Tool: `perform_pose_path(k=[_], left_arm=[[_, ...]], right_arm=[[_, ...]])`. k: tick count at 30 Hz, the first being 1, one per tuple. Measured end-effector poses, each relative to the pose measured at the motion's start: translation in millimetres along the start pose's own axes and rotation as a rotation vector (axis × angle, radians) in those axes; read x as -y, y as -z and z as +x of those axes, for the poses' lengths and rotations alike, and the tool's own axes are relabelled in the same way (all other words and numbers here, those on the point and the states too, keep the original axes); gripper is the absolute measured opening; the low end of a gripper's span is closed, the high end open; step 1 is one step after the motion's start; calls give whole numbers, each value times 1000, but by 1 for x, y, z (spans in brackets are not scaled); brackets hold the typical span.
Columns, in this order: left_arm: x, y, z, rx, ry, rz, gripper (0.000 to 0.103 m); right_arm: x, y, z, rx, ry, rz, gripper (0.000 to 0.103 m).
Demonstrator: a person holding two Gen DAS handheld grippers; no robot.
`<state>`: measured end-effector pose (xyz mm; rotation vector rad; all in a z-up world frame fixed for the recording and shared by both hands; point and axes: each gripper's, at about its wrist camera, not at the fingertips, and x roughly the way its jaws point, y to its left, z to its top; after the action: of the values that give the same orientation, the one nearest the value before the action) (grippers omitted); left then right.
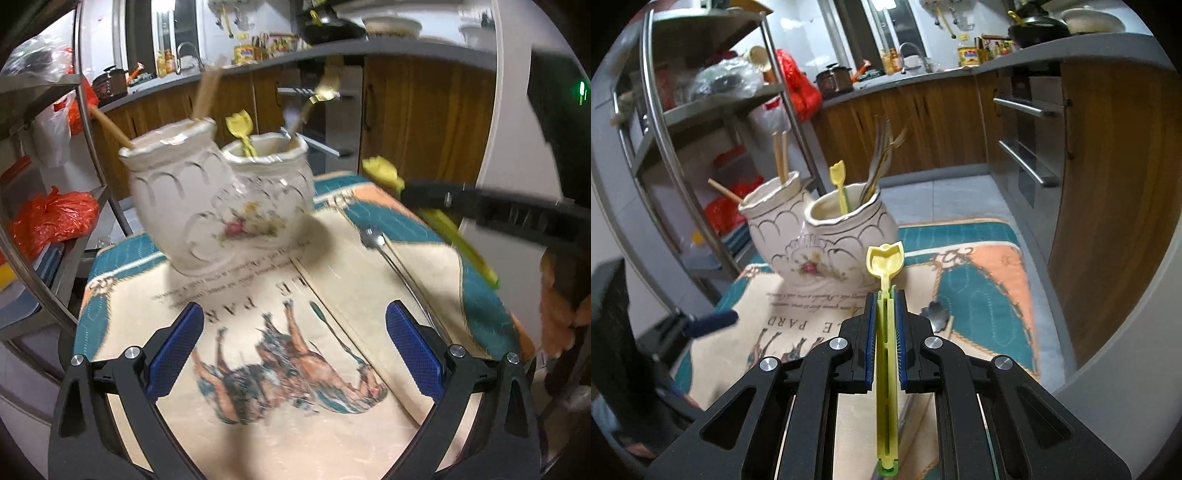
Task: Organize utensils
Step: 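Close the right tool on the yellow tongs and lift them, then grasp a chopstick with the left tool while the right tool holds the yellow tongs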
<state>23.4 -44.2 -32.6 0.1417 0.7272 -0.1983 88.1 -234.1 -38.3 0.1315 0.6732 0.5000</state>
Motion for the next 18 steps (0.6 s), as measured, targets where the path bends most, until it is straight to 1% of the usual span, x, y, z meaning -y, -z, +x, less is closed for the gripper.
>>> perform_pose_path(k=[1,2,3,5,8,9,11,13,16,18], left_arm=[[5,2,4,-17,2,4,94],[8,2,7,-30,7,5,87],[13,4,11,-51,17,8,83],[19,6,17,-81,29,15,66],[26,10,22,-115,31,25,53],[27,11,24,-125,34,26,50],[28,14,28,-146,32,30,40],[27,16,31,-163,32,28,34],[22,16,31,-177,38,27,11],[14,15,30,-188,48,25,9]], right_arm=[[2,-1,-2,3,-2,5,10],[3,-1,-3,8,0,5,10],[4,-1,-5,10,2,4,10],[3,-2,-8,16,0,3,10],[3,-1,-10,22,5,-6,10],[4,0,-11,23,4,-6,10],[5,0,-13,26,7,-7,10],[7,-1,-14,27,6,-2,10],[7,0,-15,29,7,1,10],[6,0,-16,31,6,-1,10]])
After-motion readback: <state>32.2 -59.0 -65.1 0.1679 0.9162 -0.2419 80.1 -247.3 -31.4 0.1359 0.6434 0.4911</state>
